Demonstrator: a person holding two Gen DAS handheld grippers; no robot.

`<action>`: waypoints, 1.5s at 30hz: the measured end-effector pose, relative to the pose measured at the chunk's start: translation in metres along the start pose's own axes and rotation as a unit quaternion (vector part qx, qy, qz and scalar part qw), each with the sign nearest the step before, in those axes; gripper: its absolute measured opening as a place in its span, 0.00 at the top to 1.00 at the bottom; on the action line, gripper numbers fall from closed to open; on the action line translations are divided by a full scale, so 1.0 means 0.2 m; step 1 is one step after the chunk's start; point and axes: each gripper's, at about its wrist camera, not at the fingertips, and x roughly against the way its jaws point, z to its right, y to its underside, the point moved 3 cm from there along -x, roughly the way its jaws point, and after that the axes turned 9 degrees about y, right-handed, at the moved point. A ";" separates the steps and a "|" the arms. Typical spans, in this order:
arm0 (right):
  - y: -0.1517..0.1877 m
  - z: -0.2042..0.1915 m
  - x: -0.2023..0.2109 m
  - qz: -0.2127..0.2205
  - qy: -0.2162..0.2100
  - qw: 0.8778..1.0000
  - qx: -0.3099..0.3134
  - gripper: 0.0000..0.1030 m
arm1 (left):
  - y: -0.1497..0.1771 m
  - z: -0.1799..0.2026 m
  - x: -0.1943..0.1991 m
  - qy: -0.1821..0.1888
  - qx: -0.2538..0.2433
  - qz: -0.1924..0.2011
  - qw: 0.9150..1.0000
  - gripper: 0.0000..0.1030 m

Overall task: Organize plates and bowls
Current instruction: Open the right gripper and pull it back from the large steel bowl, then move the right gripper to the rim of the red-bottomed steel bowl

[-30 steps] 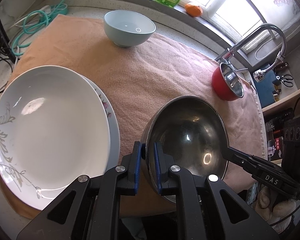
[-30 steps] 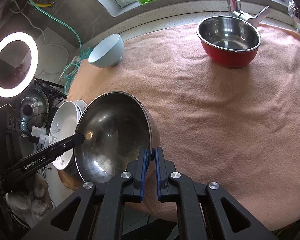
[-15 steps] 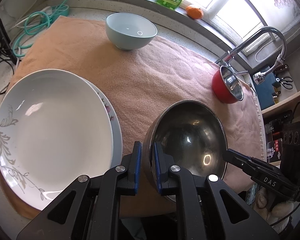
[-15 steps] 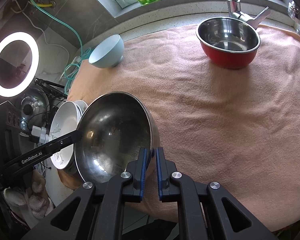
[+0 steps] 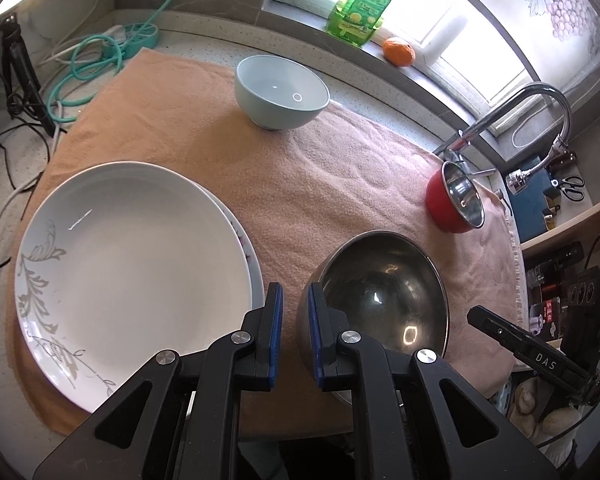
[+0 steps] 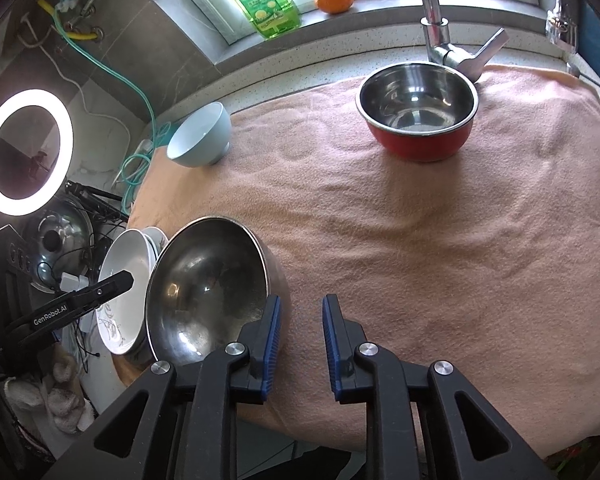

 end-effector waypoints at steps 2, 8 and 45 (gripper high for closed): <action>-0.01 0.02 0.03 0.013 0.006 1.000 -0.002 0.81 | -0.01 0.02 0.01 0.001 -0.002 0.006 1.000 0.89; -0.06 0.11 0.10 0.043 0.012 0.999 -0.023 0.81 | -0.06 0.11 0.01 0.014 -0.010 0.018 1.000 0.89; -0.67 0.69 0.04 0.085 0.013 0.996 -0.022 0.67 | -0.36 0.78 -0.63 0.034 -0.039 -0.011 0.999 0.89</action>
